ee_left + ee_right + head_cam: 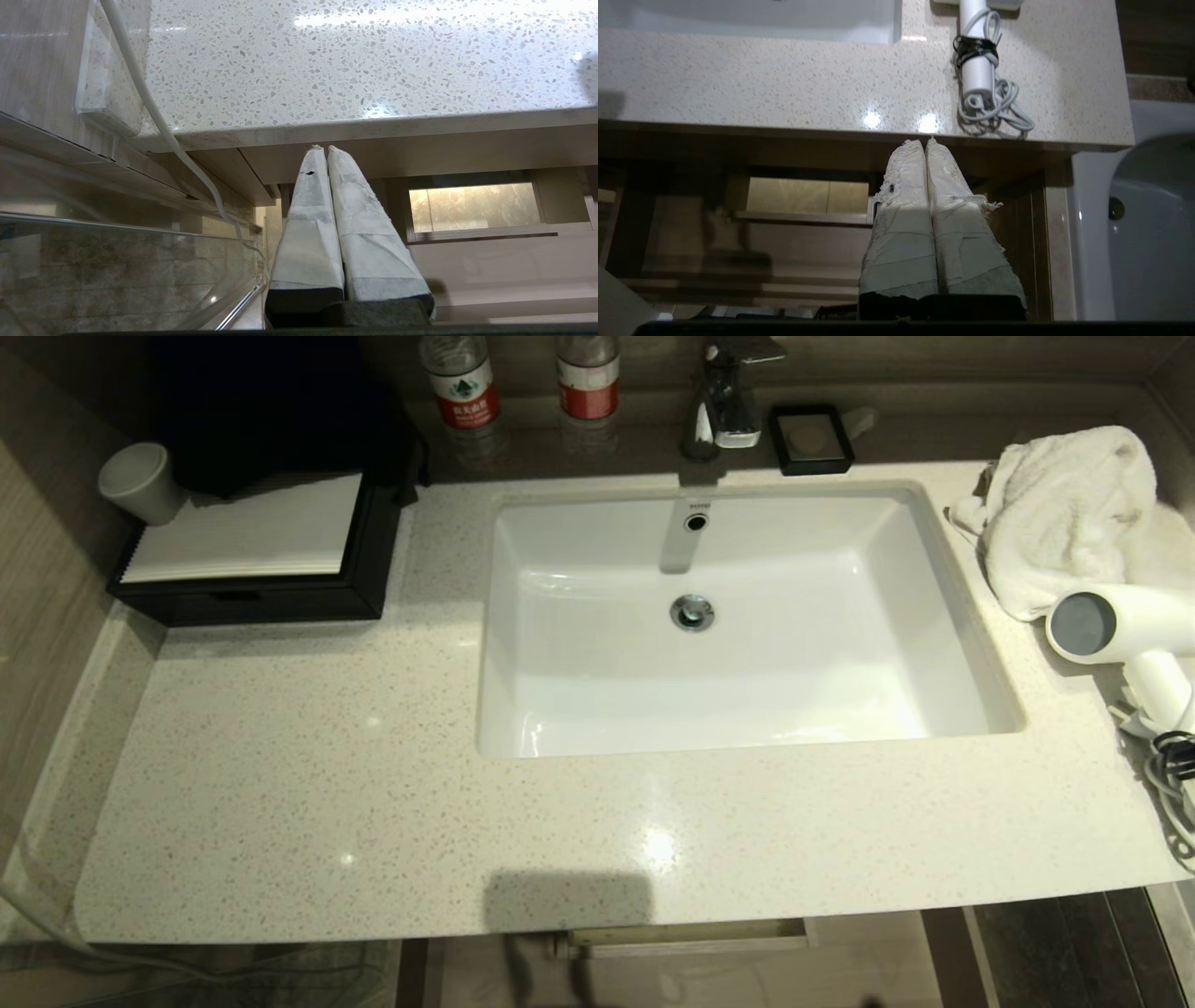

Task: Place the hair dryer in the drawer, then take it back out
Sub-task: Pick up the hairdryer

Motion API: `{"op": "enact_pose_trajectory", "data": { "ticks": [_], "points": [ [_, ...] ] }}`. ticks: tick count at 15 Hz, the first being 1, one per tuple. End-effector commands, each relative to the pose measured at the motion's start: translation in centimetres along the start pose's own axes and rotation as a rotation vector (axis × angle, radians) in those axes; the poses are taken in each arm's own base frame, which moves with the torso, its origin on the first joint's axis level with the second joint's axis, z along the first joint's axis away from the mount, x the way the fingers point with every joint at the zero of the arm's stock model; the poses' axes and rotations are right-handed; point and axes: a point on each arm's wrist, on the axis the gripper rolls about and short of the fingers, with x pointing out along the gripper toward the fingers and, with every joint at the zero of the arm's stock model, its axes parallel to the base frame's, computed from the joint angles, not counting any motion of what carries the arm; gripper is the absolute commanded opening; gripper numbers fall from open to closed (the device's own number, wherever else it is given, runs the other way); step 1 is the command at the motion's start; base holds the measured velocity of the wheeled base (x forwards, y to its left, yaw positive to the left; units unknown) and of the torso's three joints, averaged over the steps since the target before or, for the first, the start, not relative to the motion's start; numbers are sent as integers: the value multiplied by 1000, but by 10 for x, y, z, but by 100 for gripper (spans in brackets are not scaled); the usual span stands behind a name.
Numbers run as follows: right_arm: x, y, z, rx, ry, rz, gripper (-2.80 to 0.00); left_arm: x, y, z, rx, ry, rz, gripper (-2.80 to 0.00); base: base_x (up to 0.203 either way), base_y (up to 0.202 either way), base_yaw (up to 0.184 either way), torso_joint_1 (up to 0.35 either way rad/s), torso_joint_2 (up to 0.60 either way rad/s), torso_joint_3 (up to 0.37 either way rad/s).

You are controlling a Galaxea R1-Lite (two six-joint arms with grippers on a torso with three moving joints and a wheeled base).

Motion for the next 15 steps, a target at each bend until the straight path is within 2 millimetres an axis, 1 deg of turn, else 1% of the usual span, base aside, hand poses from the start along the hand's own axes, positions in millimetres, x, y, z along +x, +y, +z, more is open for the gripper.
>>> {"op": "enact_pose_trajectory", "data": {
  "ticks": [1, 2, 3, 4, 5, 7, 9, 11, 13, 14, 15],
  "points": [
    [21, -5, 11, -18, 152, -54, -280, 0, 0, 0, 0, 2, 1, -280, 0, 0, 0, 0, 0, 0],
    [32, -7, 6, -29, 216, -99, -280, 0, 0, 0, 0, 1, 1, -280, 0, 0, 0, 0, 0, 0],
    [44, -6, -3, -35, 279, -147, -280, 0, 0, 0, 0, 2, 1, -280, 0, 0, 0, 0, 0, 0],
    [57, -4, -8, -28, 329, -203, -280, 0, 0, 0, 0, 1, 0, -280, 0, 0, 0, 4, 25, 12],
    [71, -3, -8, -14, 377, -233, -280, 0, 0, 0, 0, 1, 1, -280, 0, 0, 0, -2, 39, 22],
    [95, 0, -8, 29, 463, -238, -280, 0, 0, 0, 0, 1, 1, -280, 0, 0, 0, -16, 42, 23],
    [125, 6, -6, 51, 552, -243, -280, 0, 0, 0, 0, 1, 1, -280, 0, 0, 0, -21, 39, 23],
    [152, 14, -2, 80, 576, -247, -280, 0, 0, 0, 0, 1, 1, -280, 0, 0, 0, -27, 34, 18],
    [172, 18, 3, 114, 594, -278, -280, 0, 0, 0, 0, 1, 0, -280, 0, 0, 0, -6, 13, 4],
    [177, 19, 3, 114, 605, -297, 0, 0, 0, 0, 0, 2, 1, -280, 0, 0, 0, 0, 0, 0],
    [182, 20, 1, 97, 631, -309, 0, 0, 0, 0, 0, 1, 1, -280, 0, 0, 0, -5, 27, 11]
  ]
}}
